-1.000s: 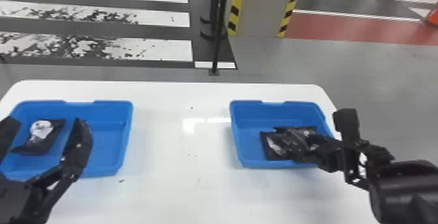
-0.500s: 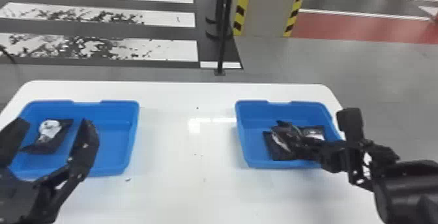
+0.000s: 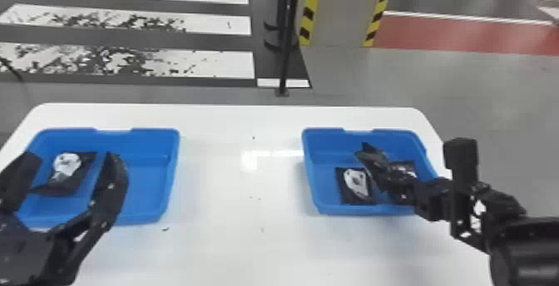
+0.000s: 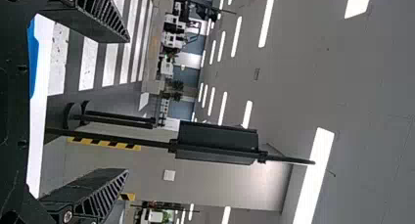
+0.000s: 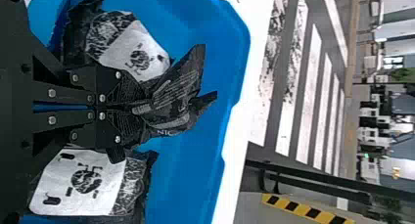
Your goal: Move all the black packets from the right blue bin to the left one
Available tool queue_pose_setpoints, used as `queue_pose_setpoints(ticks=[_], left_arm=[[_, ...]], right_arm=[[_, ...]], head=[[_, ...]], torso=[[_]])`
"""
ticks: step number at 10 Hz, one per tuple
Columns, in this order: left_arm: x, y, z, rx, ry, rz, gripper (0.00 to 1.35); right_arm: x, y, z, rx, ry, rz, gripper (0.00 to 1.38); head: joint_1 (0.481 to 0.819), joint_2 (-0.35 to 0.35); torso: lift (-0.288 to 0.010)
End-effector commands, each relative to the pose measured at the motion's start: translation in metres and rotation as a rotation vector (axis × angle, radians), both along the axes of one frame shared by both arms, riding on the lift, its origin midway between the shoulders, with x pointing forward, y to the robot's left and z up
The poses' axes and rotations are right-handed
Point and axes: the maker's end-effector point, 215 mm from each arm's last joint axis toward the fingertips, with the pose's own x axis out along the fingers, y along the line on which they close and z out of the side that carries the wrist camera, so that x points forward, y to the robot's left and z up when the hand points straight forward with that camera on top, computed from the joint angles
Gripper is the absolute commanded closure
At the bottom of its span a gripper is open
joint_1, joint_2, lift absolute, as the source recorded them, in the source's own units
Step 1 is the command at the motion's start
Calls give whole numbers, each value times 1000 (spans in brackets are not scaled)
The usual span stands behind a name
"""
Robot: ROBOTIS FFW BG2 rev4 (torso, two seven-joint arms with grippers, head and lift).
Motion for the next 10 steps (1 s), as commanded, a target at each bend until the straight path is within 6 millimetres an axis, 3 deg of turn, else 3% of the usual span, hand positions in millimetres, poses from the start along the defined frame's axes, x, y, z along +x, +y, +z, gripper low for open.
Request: queue_pose_setpoints(ticks=[1, 2, 3, 4, 6, 8, 10], left_arm=[[0, 0, 0, -4, -3, 0, 87], [1, 0, 0, -4, -5, 1, 88], [0, 0, -1, -4, -5, 1, 87], [1, -2, 0, -6, -8, -2, 87], [3, -8, 3, -14, -15, -15, 87], [7, -19, 2, -30, -8, -45, 87], [12, -35, 0, -34, 6, -89, 87]], right_arm=[[6, 8, 19, 21, -52, 17, 1121], [9, 12, 28, 37, -73, 22, 1121], [8, 29, 39, 91, -97, 48, 1121], [7, 61, 52, 159, -125, 103, 1121], [0, 142, 79, 299, -175, 244, 1121], [-11, 218, 82, 435, -163, 360, 1121], [-18, 279, 93, 515, -171, 454, 1121]], head=[[695, -132], [695, -124], [695, -117], [695, -112], [695, -48], [695, 30], [695, 121]], torso=[[-140], [-140], [-140], [-140], [-140], [-140], [-140]])
